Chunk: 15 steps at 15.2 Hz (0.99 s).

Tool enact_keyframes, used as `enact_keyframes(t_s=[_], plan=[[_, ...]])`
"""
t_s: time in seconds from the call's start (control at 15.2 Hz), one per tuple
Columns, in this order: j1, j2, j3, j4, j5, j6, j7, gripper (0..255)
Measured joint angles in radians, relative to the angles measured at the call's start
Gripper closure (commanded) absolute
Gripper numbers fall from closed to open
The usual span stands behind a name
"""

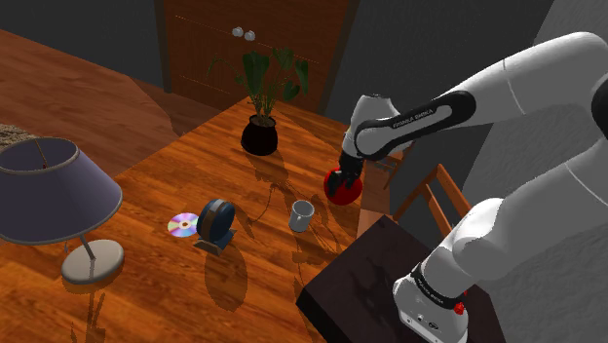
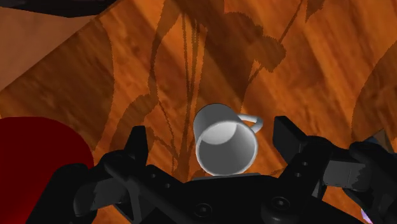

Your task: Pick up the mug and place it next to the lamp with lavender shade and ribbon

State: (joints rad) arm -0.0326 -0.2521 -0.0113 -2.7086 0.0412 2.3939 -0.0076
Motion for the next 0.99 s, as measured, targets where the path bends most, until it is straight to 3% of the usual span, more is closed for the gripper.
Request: enact_keyframes(t_s=[0.59, 0.79, 0.99], plan=[[0.004, 0.415, 0.000, 0.125, 0.108, 0.342, -0.100, 0], [-0.011, 0.549, 0.022, 0.192, 0.152, 0.424, -0.139, 0], [-0.022, 0.608, 0.035, 0.213, 0.168, 0.466, -0.156, 0]])
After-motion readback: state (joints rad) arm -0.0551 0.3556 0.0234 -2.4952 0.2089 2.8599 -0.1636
